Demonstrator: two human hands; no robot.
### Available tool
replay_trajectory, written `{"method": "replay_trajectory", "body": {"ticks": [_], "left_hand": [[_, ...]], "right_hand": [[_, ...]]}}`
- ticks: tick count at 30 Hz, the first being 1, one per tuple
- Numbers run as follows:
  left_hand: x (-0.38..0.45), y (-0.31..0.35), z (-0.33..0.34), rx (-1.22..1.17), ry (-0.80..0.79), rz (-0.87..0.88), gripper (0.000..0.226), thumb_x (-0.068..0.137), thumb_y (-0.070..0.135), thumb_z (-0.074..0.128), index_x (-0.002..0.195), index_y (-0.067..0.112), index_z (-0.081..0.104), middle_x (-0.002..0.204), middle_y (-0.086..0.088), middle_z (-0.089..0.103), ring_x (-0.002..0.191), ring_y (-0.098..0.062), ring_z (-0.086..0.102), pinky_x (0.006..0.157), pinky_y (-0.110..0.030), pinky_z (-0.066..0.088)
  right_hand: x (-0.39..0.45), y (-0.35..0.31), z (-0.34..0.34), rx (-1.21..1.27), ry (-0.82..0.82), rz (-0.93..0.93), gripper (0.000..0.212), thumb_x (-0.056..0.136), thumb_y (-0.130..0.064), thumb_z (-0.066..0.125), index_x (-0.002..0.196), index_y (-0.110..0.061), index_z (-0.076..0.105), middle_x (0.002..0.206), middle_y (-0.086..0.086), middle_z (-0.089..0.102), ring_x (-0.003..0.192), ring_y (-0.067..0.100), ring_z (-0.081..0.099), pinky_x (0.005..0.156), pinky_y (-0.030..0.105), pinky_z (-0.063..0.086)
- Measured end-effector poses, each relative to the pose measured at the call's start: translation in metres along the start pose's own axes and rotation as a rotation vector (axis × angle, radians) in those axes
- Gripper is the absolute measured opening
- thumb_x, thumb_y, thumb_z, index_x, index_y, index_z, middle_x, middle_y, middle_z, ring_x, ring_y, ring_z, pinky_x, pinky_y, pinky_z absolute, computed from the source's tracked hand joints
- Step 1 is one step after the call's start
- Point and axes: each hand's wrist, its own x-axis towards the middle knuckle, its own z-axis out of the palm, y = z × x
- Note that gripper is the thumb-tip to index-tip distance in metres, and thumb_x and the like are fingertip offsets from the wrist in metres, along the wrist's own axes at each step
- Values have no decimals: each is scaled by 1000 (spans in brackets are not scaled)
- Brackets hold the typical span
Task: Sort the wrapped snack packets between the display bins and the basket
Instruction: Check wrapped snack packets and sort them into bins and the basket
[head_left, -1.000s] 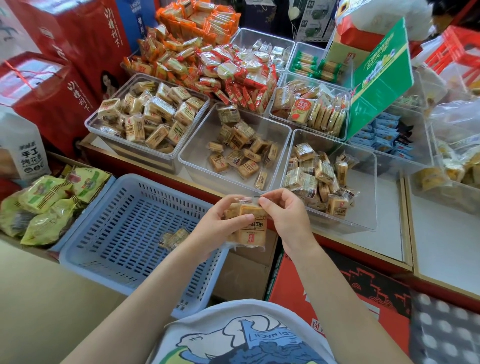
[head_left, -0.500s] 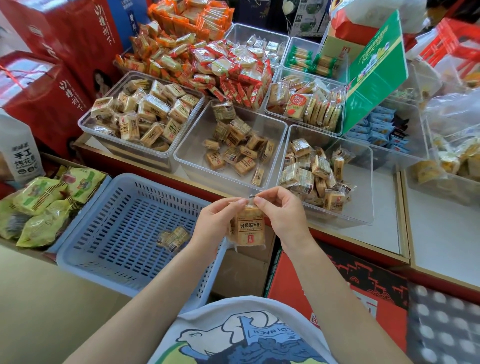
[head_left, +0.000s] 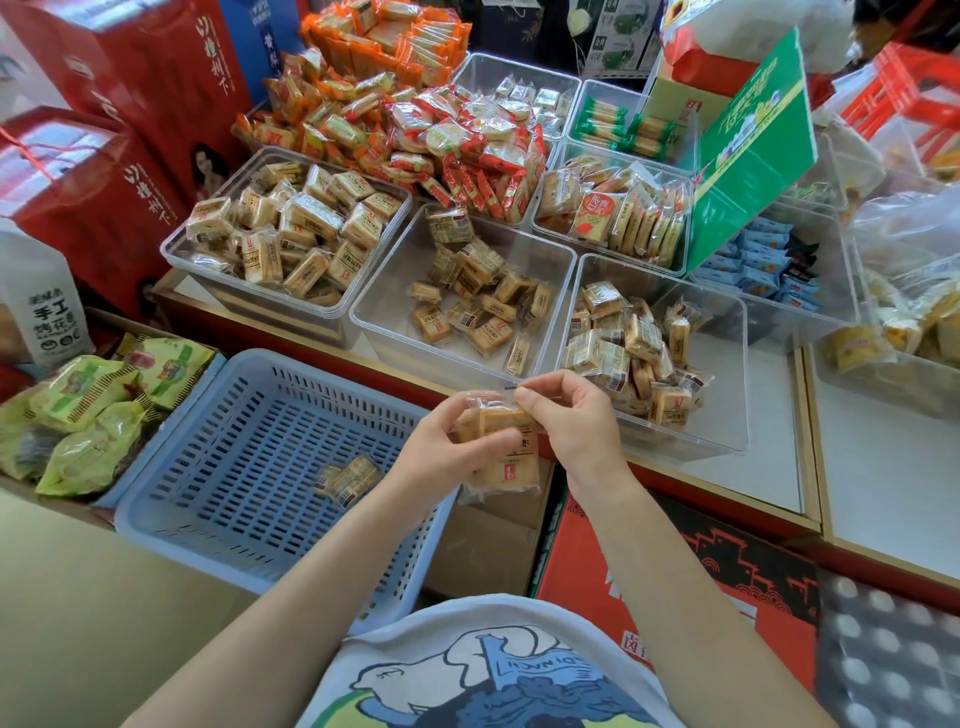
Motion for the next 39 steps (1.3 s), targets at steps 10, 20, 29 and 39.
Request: {"method": "replay_trajectory", "body": {"ticks": [10,20,29,39], "left_hand": [[15,4,-13,-403,174,-184,39,96,32,67,127,10,59,102,-12,77,88,-28,76,63,-34,60],[23,4,-8,-385,148,-303,51,91,55,61,128,19,59,114,-14,73,93,-22,75,64,-35,61],[25,-11,-17,-316,177,-168,39,100,17,64,137,19,51,111,-11,73,93,-23,74,71,-38,64],[24,-3,-31,-313,371,-58,46,102,16,61,139,40,46,109,-8,75,97,-26,76,88,-52,58]], "right_hand": [[0,2,-5,-157,-285,50,26,90,-29,77,110,-22,63,105,2,70,98,16,67,74,27,55],[4,3,-3,-83,-99,-58,15,96,-25,70,83,-19,67,84,-2,69,81,7,62,75,24,48],[5,-3,-2,48,-64,-83,14,103,-20,59,91,-17,64,86,-4,70,87,6,66,96,40,56],[17,-5,-12,20,117,-117,21,105,-24,50,90,-11,58,85,10,51,76,21,47,71,33,42]]}}
